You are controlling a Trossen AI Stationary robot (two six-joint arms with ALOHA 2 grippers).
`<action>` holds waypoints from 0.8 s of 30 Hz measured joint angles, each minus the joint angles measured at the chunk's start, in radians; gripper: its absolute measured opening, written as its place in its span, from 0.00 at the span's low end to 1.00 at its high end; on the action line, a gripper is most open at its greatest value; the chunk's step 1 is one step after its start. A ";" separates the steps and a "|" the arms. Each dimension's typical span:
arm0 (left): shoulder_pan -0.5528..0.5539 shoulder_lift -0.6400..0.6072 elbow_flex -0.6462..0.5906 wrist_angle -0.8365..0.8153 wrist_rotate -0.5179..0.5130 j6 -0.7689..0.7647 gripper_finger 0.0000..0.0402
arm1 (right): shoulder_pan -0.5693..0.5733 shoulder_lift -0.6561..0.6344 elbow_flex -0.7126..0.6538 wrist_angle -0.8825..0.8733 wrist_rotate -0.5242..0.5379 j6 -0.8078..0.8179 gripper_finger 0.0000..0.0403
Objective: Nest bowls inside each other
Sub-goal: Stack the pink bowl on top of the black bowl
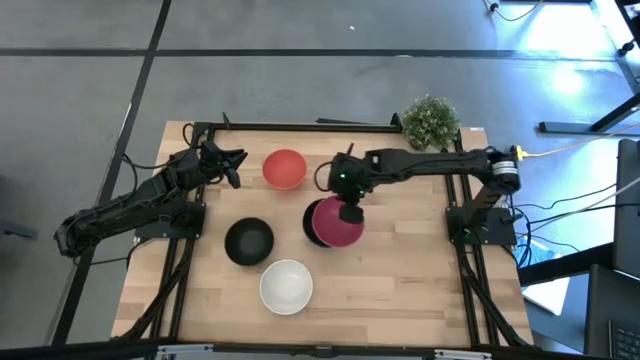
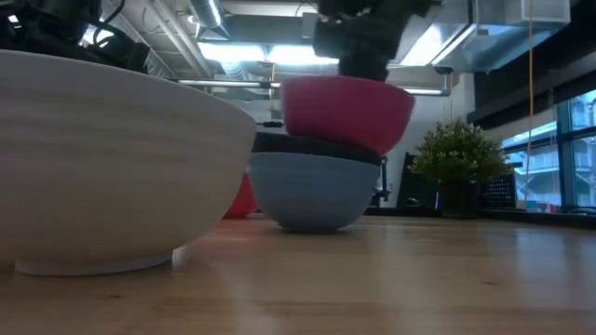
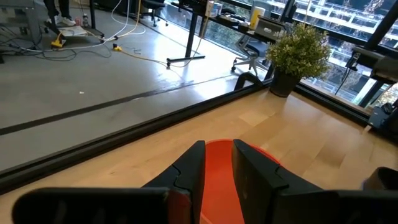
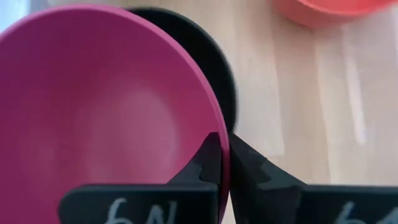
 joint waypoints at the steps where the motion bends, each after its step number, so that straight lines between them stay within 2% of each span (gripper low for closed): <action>1: 0.000 0.000 0.000 0.000 0.000 0.000 0.18 | 0.000 0.014 0.023 -0.002 -0.011 -0.001 0.03; 9: 0.000 0.000 0.000 0.000 0.000 0.000 0.18 | 0.000 0.060 0.151 -0.033 -0.013 -0.008 0.03; 24: 0.000 0.000 0.000 -0.005 0.000 0.001 0.18 | 0.000 0.119 0.139 0.000 -0.014 -0.026 0.03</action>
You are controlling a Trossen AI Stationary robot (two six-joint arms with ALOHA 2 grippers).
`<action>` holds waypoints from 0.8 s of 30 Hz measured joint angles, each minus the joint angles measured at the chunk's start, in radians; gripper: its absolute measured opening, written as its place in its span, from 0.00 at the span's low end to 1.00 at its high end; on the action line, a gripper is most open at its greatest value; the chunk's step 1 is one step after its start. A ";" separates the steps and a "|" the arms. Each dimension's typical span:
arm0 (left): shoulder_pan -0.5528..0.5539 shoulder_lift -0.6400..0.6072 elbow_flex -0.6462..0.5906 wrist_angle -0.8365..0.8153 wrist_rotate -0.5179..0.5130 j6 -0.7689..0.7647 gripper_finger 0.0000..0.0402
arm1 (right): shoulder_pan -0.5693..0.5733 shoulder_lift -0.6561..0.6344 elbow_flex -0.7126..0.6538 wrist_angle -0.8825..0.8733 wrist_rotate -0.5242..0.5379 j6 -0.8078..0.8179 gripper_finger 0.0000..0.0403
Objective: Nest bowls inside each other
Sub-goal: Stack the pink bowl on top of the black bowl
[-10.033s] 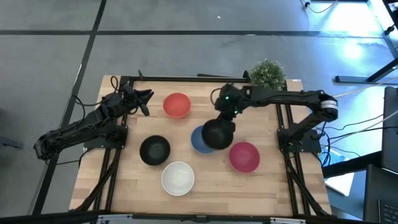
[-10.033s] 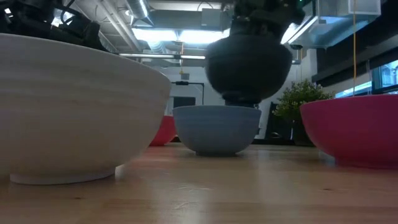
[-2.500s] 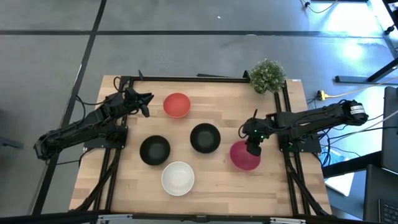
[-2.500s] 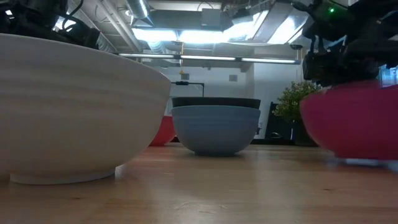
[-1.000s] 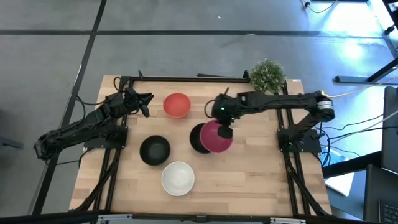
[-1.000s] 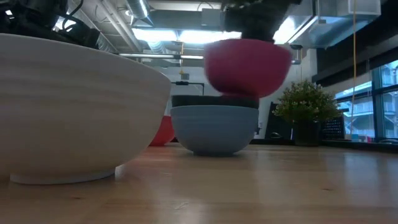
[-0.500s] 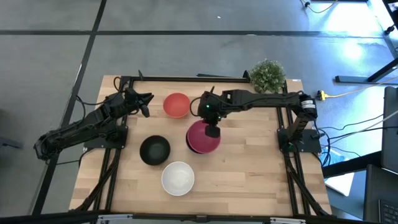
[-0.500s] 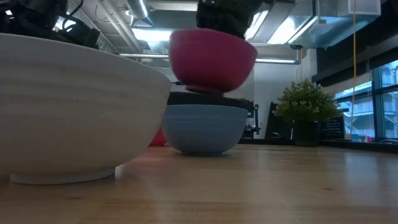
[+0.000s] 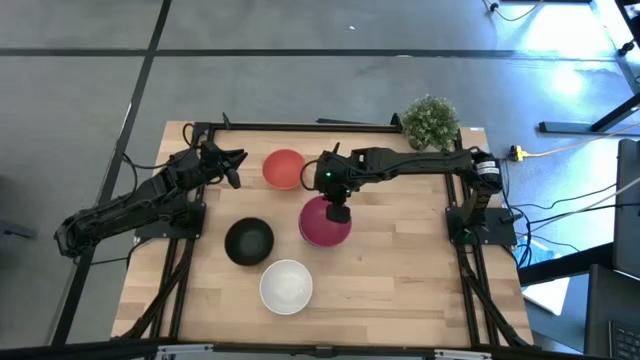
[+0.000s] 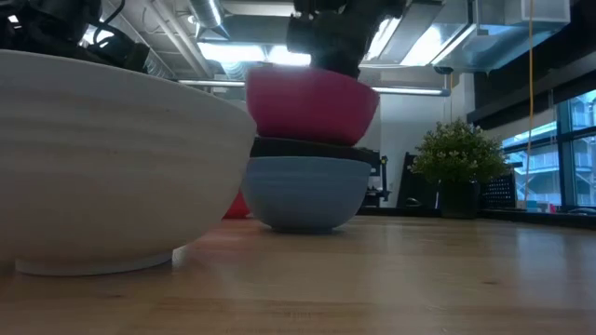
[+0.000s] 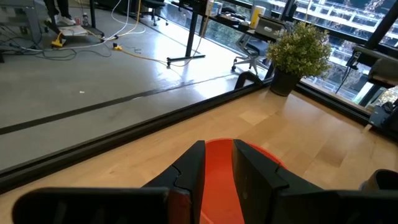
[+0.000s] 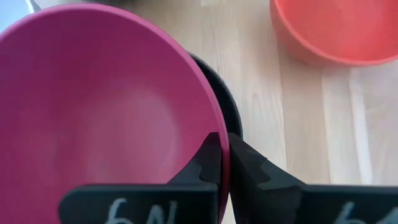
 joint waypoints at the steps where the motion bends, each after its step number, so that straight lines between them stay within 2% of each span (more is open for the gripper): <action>1: 0.000 0.000 0.000 -0.003 0.000 0.000 0.18 | 0.000 0.009 0.000 -0.002 0.000 -0.001 0.03; 24: 0.000 0.000 0.000 -0.042 -0.008 0.000 0.18 | -0.006 0.084 0.000 0.049 -0.017 -0.031 0.03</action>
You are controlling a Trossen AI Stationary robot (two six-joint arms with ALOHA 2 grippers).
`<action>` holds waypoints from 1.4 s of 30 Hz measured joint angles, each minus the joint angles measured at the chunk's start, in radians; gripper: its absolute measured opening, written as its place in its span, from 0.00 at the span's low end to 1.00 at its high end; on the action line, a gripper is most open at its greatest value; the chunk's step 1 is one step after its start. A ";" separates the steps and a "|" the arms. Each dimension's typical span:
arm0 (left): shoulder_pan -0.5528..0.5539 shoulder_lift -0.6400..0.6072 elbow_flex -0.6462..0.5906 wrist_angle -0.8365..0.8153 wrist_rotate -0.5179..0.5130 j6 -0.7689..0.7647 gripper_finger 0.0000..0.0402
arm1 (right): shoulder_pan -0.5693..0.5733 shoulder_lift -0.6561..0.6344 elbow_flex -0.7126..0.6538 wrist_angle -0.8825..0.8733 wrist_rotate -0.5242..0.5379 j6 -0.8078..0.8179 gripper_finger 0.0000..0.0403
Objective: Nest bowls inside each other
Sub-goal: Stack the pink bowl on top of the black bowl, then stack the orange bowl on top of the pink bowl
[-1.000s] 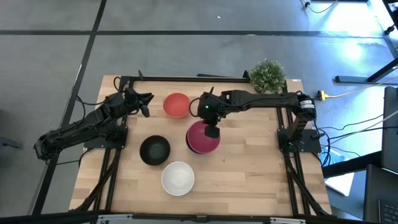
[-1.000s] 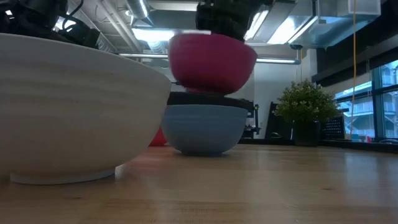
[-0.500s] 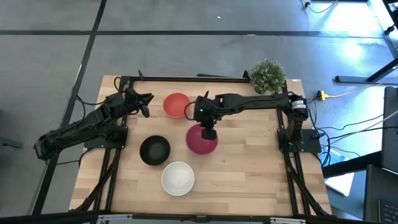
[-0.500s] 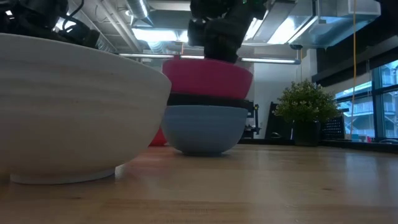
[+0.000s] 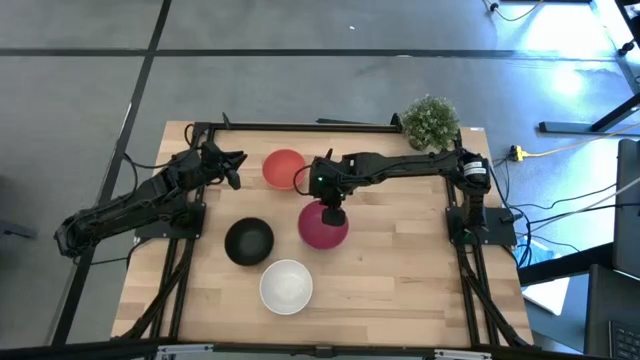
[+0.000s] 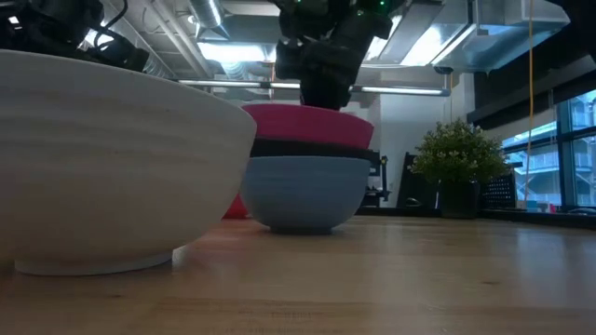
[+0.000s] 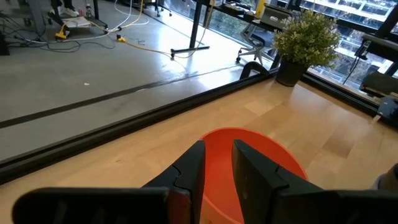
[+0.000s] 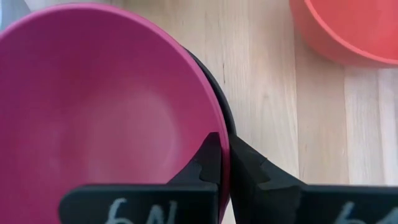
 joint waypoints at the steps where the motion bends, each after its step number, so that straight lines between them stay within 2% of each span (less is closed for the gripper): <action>1: 0.000 0.000 0.000 0.000 0.000 0.000 0.18 | 0.000 0.000 0.000 0.003 0.001 -0.002 0.03; 17: 0.000 0.000 0.000 -0.002 0.000 0.000 0.18 | -0.001 0.018 0.001 0.018 -0.001 0.005 0.03; 26: 0.000 0.000 0.000 -0.002 0.000 0.000 0.18 | -0.001 0.020 0.001 0.017 -0.022 0.014 0.25; 34: 0.000 0.000 0.000 -0.002 0.000 0.000 0.18 | 0.000 0.022 0.018 0.020 -0.027 0.025 0.33; 42: 0.000 0.000 0.000 -0.002 0.000 0.000 0.18 | 0.000 0.022 0.109 0.001 -0.026 -0.016 0.38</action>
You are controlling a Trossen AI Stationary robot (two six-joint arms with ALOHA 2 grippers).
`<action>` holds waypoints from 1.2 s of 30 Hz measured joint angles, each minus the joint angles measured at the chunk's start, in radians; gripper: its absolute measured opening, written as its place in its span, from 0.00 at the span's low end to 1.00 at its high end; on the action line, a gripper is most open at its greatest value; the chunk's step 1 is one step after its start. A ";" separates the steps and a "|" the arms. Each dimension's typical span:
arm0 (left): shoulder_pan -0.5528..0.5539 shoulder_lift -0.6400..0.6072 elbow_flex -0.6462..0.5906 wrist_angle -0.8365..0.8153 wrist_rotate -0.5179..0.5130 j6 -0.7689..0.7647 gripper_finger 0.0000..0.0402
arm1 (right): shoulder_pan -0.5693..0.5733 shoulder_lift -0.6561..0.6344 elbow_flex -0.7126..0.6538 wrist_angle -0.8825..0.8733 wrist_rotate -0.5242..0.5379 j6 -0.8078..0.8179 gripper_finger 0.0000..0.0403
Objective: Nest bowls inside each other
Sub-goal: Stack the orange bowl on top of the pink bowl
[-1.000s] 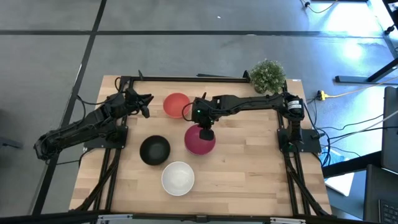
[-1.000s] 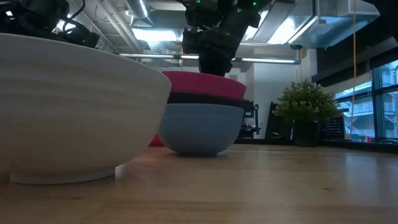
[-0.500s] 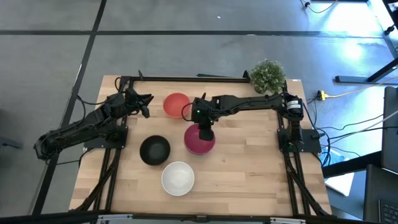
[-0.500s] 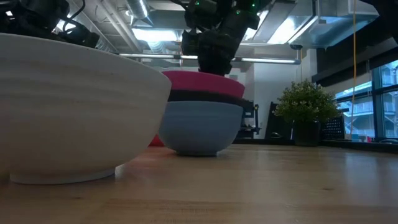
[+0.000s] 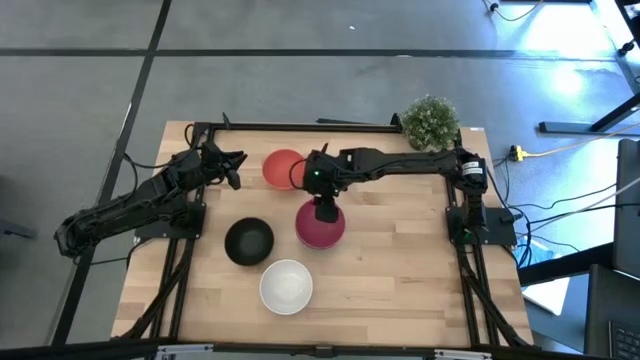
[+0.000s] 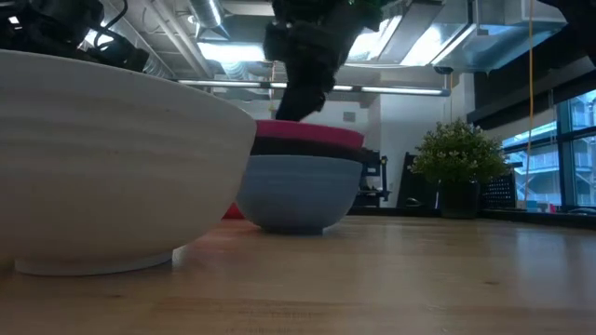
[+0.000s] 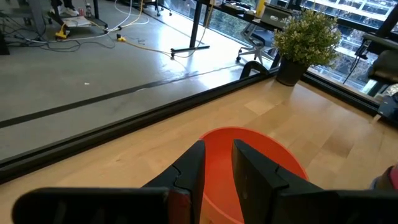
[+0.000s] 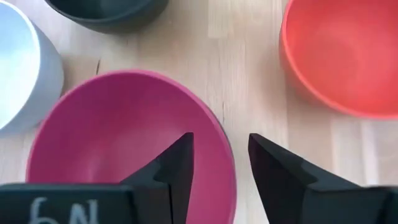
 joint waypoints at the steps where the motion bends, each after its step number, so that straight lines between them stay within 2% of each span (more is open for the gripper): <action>1: 0.000 0.000 0.000 0.000 0.000 0.000 0.18 | 0.000 0.000 0.011 -0.006 0.000 -0.009 0.39; 4: 0.000 0.000 0.000 0.000 0.000 0.000 0.18 | 0.000 0.000 0.045 -0.030 0.006 -0.034 0.39; 7: 0.000 0.000 0.000 0.001 0.005 -0.001 0.18 | -0.006 0.000 0.077 -0.087 0.081 -0.046 0.39; 10: 0.000 0.001 0.000 0.009 0.054 -0.002 0.18 | -0.017 0.000 0.105 -0.142 0.131 -0.063 0.39; 12: 0.000 0.008 0.000 0.019 0.086 -0.006 0.18 | -0.028 -0.006 0.114 -0.143 0.118 -0.061 0.39; 16: 0.000 0.033 0.000 0.074 0.122 -0.009 0.18 | -0.046 -0.051 0.114 -0.088 0.007 -0.058 0.39; 22: 0.000 0.066 0.000 0.118 0.144 -0.010 0.18 | -0.068 -0.168 0.110 -0.113 0.006 -0.057 0.39; 25: 0.000 0.072 0.000 0.120 0.144 -0.010 0.18 | -0.068 -0.232 0.103 -0.117 0.039 -0.064 0.39; 28: 0.000 0.073 0.000 0.136 0.144 -0.010 0.18 | -0.074 -0.324 -0.001 -0.033 0.050 -0.079 0.39; 36: 0.000 0.072 0.000 0.169 0.142 -0.010 0.18 | -0.116 -0.677 -0.493 0.291 0.104 0.044 0.39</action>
